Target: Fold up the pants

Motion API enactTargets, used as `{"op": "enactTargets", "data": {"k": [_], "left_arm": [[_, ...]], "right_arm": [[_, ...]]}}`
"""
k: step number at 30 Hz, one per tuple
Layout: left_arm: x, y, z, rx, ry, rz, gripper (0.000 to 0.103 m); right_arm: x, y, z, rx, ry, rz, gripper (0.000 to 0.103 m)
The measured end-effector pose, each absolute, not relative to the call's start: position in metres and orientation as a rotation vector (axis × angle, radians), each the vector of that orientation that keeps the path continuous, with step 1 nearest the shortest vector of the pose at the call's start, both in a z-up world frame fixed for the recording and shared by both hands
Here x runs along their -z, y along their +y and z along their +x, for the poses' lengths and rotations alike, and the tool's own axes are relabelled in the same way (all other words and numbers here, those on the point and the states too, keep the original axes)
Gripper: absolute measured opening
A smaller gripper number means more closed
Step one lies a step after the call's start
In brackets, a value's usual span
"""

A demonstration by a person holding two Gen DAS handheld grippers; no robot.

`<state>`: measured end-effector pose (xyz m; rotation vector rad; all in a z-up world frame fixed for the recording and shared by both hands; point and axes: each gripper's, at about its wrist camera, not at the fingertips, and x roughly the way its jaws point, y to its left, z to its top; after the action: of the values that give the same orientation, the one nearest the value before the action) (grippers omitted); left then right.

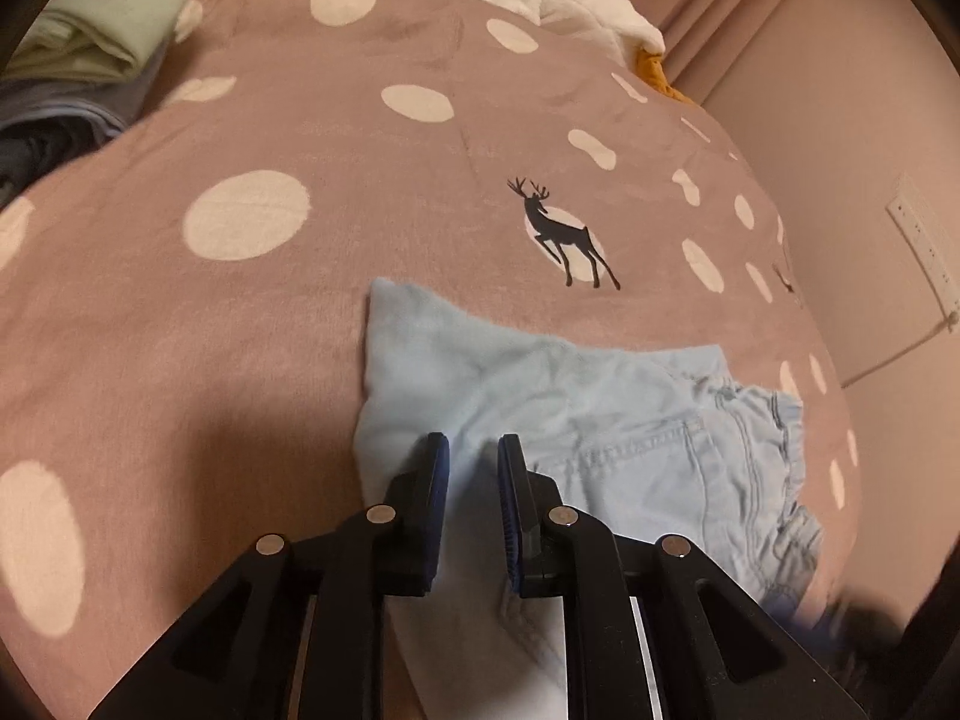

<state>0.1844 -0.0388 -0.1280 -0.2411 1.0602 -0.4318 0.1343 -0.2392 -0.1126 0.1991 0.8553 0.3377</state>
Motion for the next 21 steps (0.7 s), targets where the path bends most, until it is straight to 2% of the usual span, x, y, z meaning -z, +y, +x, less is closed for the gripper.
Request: {"op": "enactTargets", "data": {"k": [5, 9, 14, 15, 18, 21], "left_arm": [[0.124, -0.034, 0.143, 0.471, 1.035, -0.22, 0.014], [0.135, -0.034, 0.109, 0.462, 1.014, -0.152, 0.014], [0.138, -0.021, 0.078, 0.457, 1.027, -0.172, 0.015], [0.138, -0.019, 0.074, 0.457, 1.029, -0.171, 0.015], [0.143, -0.017, 0.068, 0.456, 1.037, -0.173, 0.016], [0.145, -0.018, 0.067, 0.437, 1.034, -0.19, 0.017]], "right_arm": [[0.12, -0.3, 0.139, -0.087, 0.881, 0.196, 0.013], [0.145, -0.302, 0.137, -0.099, 0.945, 0.159, 0.012], [0.136, -0.301, 0.123, -0.114, 0.949, 0.155, 0.012], [0.133, -0.301, 0.118, -0.119, 0.934, 0.171, 0.013], [0.133, -0.293, 0.1, -0.155, 0.904, 0.15, 0.027], [0.153, -0.286, 0.096, -0.147, 0.921, 0.123, 0.028]]}}
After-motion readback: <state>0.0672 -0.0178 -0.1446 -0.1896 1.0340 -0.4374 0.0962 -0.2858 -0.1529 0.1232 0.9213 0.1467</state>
